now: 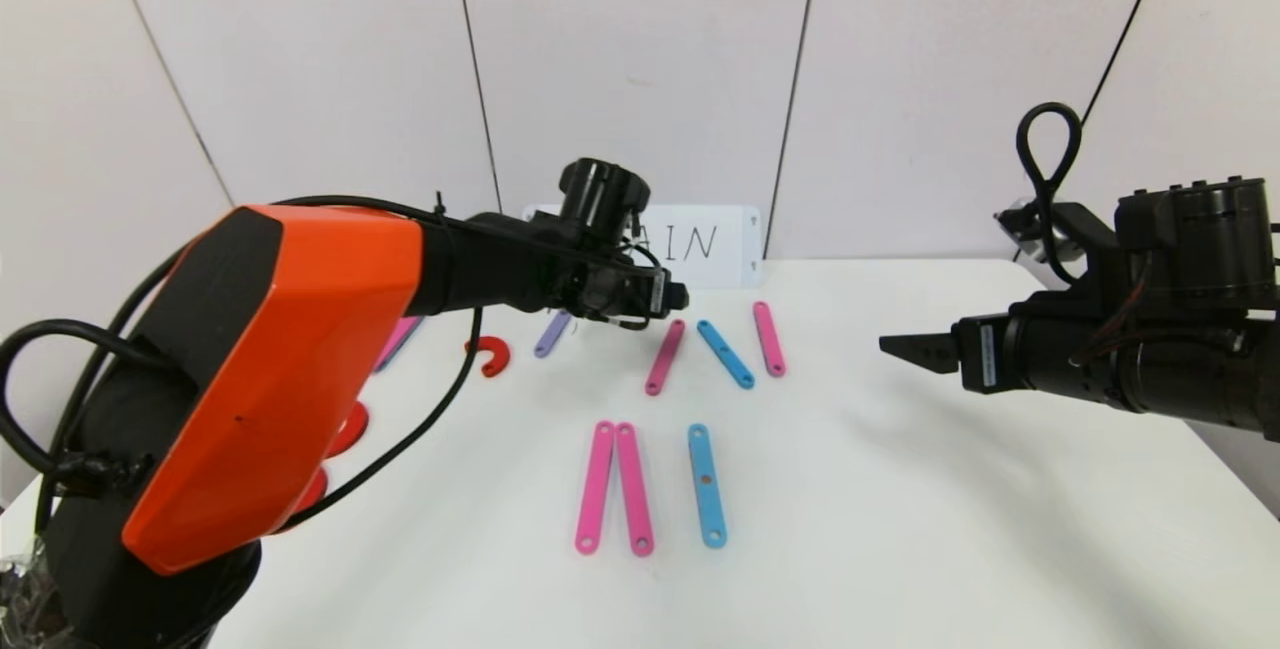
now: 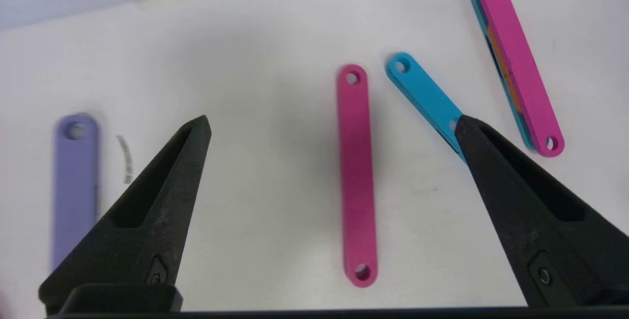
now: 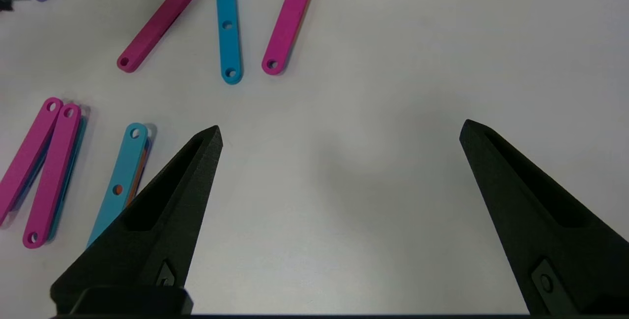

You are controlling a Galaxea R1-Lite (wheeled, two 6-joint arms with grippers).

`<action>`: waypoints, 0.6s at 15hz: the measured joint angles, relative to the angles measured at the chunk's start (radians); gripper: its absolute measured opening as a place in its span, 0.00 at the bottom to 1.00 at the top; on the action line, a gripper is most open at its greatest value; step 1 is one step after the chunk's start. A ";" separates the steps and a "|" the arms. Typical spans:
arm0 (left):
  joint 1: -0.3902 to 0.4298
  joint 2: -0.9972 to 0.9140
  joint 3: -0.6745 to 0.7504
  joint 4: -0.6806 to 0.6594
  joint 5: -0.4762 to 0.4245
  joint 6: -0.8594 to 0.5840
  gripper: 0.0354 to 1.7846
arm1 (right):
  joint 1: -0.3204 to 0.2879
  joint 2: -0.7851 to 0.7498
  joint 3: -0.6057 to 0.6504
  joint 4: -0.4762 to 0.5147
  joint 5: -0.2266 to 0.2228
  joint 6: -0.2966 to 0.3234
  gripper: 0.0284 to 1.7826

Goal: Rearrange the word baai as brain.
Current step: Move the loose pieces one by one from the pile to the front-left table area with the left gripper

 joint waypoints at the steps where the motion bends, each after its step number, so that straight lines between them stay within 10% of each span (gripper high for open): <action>1: 0.028 -0.022 0.002 0.013 0.000 0.019 0.97 | -0.001 0.003 -0.001 -0.001 0.000 0.000 0.95; 9: 0.288 -0.107 0.008 0.153 -0.003 0.132 0.97 | 0.002 0.030 -0.004 -0.001 -0.001 0.000 0.95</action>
